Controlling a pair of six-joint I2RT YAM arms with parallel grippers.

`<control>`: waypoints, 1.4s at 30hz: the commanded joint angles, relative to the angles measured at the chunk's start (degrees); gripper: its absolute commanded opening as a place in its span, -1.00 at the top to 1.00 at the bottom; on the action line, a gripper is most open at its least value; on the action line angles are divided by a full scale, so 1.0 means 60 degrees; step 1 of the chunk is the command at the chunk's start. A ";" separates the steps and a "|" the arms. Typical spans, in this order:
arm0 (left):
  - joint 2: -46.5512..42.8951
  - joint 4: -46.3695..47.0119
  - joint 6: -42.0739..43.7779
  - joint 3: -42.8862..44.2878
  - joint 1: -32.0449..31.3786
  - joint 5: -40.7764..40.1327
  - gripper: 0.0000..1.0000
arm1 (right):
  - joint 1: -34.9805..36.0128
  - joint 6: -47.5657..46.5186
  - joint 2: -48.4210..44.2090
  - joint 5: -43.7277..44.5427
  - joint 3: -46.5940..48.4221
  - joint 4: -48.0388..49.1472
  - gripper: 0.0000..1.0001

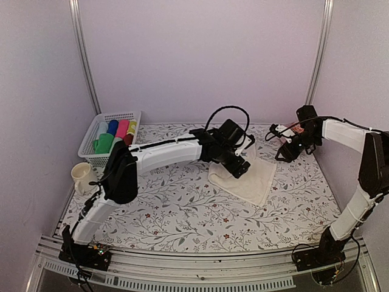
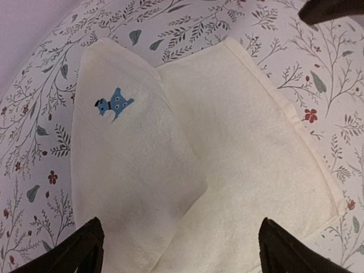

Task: Roll the towels
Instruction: Pick up the towel from the center of the board.

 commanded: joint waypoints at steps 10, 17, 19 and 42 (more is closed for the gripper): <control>0.1288 0.0110 0.1663 0.0243 -0.0403 -0.2790 -0.79 | -0.0083 0.0637 -0.0220 0.0148 -0.0287 0.0949 -0.30; 0.1580 0.1615 0.2265 -0.0206 -0.0473 -0.3601 -0.70 | -0.0080 0.0622 -0.0248 0.0059 -0.0287 0.0936 -0.29; 0.1584 0.2104 0.2376 -0.0321 -0.0485 -0.3740 -0.63 | -0.0089 0.0610 -0.0234 0.0070 -0.0287 0.0938 -0.29; -0.0908 0.4422 0.0744 -0.2406 -0.0484 -0.4717 1.00 | -0.0076 0.0587 0.0073 0.0042 -0.0511 0.0968 -0.23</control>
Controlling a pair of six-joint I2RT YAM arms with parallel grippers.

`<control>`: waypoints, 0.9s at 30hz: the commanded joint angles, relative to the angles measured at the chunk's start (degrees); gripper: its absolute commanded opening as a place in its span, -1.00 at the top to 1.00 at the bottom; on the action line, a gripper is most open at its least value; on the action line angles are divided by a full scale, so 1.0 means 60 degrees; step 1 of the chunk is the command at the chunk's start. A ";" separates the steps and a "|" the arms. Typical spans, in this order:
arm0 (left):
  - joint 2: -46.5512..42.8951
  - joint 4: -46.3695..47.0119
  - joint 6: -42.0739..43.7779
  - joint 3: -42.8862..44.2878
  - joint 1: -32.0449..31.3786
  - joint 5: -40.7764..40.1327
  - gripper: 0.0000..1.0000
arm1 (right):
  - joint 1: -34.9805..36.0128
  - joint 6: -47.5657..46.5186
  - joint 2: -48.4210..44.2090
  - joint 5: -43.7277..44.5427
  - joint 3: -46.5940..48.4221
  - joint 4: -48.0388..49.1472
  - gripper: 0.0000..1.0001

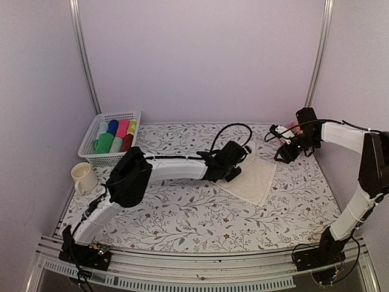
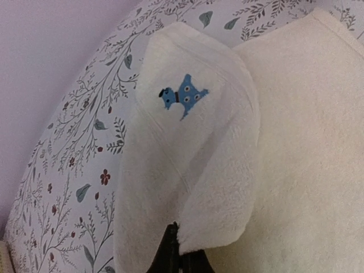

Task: Roll the towels
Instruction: Pick up the towel from the center of the board, then flatten out the towel at the center of the board.

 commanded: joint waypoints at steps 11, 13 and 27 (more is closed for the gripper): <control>-0.7730 0.2201 -0.6274 -0.8722 0.0177 -0.2810 1.00 | 0.0333 0.0118 0.0511 -0.0100 -0.0059 0.0061 -0.23; -0.8495 0.2137 -0.7261 -0.9918 0.0245 -0.3233 1.00 | 0.0609 0.0052 0.0651 0.0013 -0.0093 0.0026 -0.22; -0.9300 -0.0090 -1.3002 -1.3364 -0.0826 -0.2562 -0.29 | 0.2699 -0.0342 0.1637 -0.0011 -0.0039 0.0078 -0.22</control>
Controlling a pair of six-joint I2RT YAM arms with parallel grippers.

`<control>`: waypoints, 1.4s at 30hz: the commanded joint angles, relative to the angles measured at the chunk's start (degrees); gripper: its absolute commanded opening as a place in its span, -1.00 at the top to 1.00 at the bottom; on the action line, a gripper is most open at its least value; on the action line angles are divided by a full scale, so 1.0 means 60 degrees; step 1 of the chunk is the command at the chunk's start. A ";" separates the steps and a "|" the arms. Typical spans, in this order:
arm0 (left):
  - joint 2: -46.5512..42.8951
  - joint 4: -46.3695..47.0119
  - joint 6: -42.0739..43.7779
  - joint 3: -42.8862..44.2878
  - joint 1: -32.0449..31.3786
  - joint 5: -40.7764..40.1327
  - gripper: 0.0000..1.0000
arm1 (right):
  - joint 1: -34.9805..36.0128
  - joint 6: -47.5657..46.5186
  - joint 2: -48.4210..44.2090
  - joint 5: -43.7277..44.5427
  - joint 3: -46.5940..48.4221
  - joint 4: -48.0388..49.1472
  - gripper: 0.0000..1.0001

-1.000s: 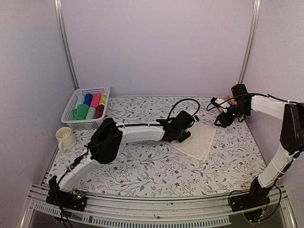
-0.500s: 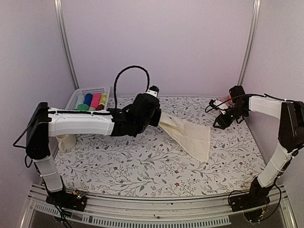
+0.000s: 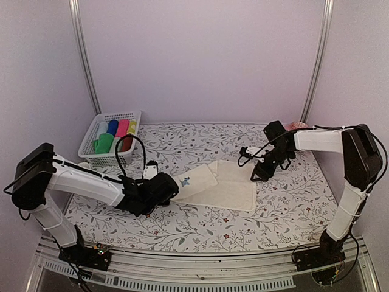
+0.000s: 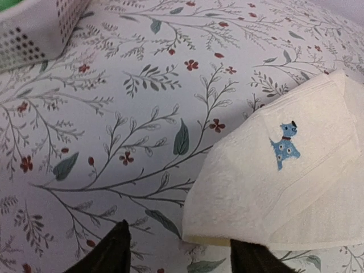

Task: Roll the towels
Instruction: Flatten out the towel at the center of the board.

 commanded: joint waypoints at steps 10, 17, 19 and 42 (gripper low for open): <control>-0.0172 -0.1929 -0.0408 0.1036 -0.1083 -0.0740 -0.95 | 0.0053 0.0507 0.0265 0.0052 0.0110 0.0321 -0.24; -0.0158 -0.1249 0.1386 0.1937 -0.1128 -0.0775 -0.94 | 0.0130 0.0243 0.0021 -0.1864 0.0857 0.0053 -0.29; -0.0143 -0.1126 0.1590 0.2129 -0.1114 -0.0789 -0.95 | 0.0344 0.0099 0.0374 -0.2680 0.1589 -0.0627 -0.28; 0.0799 0.2894 0.4345 0.1186 -0.0255 0.1146 -0.95 | 0.1489 0.0407 0.5091 -0.5733 0.6050 -0.3692 -0.12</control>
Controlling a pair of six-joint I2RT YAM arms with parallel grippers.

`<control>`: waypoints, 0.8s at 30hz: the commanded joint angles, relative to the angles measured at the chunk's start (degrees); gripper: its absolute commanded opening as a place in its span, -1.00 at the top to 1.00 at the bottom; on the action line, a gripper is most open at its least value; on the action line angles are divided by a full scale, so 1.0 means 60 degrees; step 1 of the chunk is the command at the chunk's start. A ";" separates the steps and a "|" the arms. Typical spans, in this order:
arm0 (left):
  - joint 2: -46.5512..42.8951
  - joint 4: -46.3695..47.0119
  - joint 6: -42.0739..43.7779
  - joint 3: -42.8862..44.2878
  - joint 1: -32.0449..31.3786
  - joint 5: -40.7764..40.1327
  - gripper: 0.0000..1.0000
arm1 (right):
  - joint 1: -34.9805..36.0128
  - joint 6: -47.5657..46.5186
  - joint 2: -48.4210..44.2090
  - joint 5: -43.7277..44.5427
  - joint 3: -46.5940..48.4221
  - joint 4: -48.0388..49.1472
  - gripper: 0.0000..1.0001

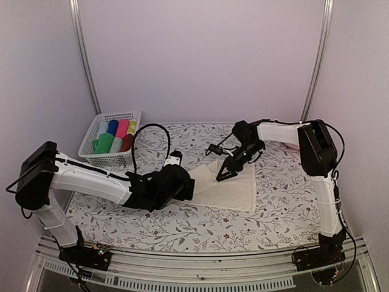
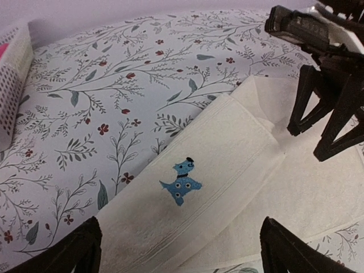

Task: Roll the towels
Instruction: Flatten out the towel at the center of the board.

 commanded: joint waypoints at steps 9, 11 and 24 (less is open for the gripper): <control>0.1064 0.3397 0.3050 0.0075 0.0541 0.2339 -0.95 | 0.0266 0.0264 0.0996 -0.0292 0.0605 -0.0095 -0.14; 0.1184 0.3744 0.3375 0.0021 0.0632 0.2673 -0.95 | 0.0270 0.0292 0.1011 -0.0276 0.0595 -0.0068 -0.15; 0.1468 0.5749 0.4726 -0.0779 0.1201 0.4153 -0.95 | 0.0267 0.0632 0.0534 0.0237 0.0448 0.0174 -0.20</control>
